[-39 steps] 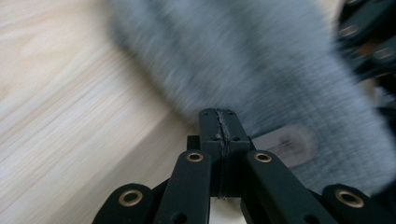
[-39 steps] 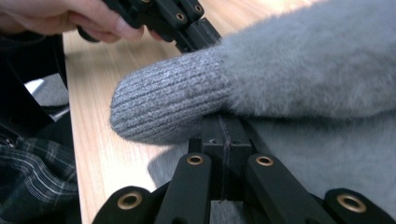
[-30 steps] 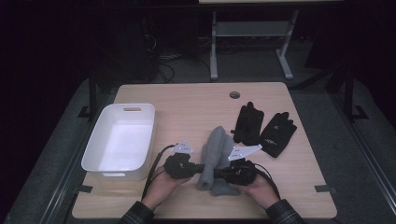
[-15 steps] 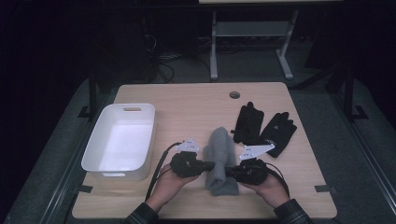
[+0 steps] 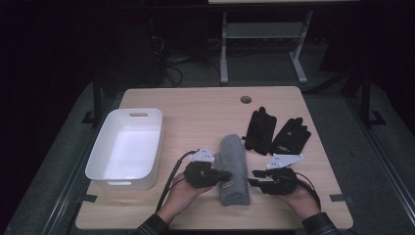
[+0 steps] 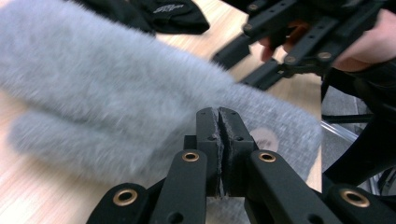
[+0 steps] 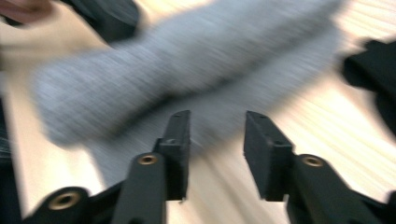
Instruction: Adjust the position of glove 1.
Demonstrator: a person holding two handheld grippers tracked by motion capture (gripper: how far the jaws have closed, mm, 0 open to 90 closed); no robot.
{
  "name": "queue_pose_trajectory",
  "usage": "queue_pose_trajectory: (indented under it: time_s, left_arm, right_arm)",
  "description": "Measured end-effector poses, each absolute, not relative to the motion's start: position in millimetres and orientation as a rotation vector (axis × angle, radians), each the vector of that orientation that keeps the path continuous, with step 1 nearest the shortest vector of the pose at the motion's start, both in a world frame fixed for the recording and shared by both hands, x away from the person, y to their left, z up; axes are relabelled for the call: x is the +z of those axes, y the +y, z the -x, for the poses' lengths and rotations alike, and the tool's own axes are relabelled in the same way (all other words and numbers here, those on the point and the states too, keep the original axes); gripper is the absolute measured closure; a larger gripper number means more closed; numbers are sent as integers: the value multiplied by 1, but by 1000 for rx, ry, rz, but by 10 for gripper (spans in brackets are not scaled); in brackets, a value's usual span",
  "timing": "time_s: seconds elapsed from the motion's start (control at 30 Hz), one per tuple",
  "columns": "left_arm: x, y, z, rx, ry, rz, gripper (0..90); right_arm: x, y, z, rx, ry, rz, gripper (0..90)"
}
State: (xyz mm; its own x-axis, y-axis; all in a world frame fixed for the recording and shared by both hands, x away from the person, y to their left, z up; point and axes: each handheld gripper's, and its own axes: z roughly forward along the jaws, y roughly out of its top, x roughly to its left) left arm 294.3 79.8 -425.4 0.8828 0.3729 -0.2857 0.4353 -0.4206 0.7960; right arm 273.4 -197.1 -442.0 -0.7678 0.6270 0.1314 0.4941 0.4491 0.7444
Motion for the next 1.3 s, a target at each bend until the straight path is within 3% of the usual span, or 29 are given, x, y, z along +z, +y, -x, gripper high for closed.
queue_pose_trajectory:
  time_s: [0.17,0.27,0.5,0.8,0.87,0.97,1.07,1.17,1.3]
  left_arm:
    - [-421,68,-296,-69,550,-2064,871]
    - [-424,59,-298,-70,539,-2080,871]
    - [-430,45,-301,-81,529,-2099,873]
    - [-417,67,-294,-41,548,-2076,871]
    - [-417,72,-291,-30,547,-2089,872]
    - [-420,76,-289,-26,555,-2098,871]
    - [-422,80,-288,-21,574,-2111,871]
    - [-425,86,-288,-19,587,-2116,859]
    - [-427,97,-286,-8,616,-2125,824]
  right_arm:
    - [-451,-227,-279,1132,2453,-1091,367]
    - [-455,-240,-281,1094,2419,-1138,317]
    - [-455,-240,-278,1107,2417,-1141,309]
    - [-459,-239,-280,1087,2437,-1151,312]
    - [-459,-239,-279,1096,2453,-1139,402]
    - [-459,-235,-277,1128,2508,-1110,661]
    - [-458,-225,-274,1179,2574,-1084,829]
    - [-459,-211,-270,1183,2641,-1002,898]
    - [-462,-193,-267,1156,2702,-949,900]
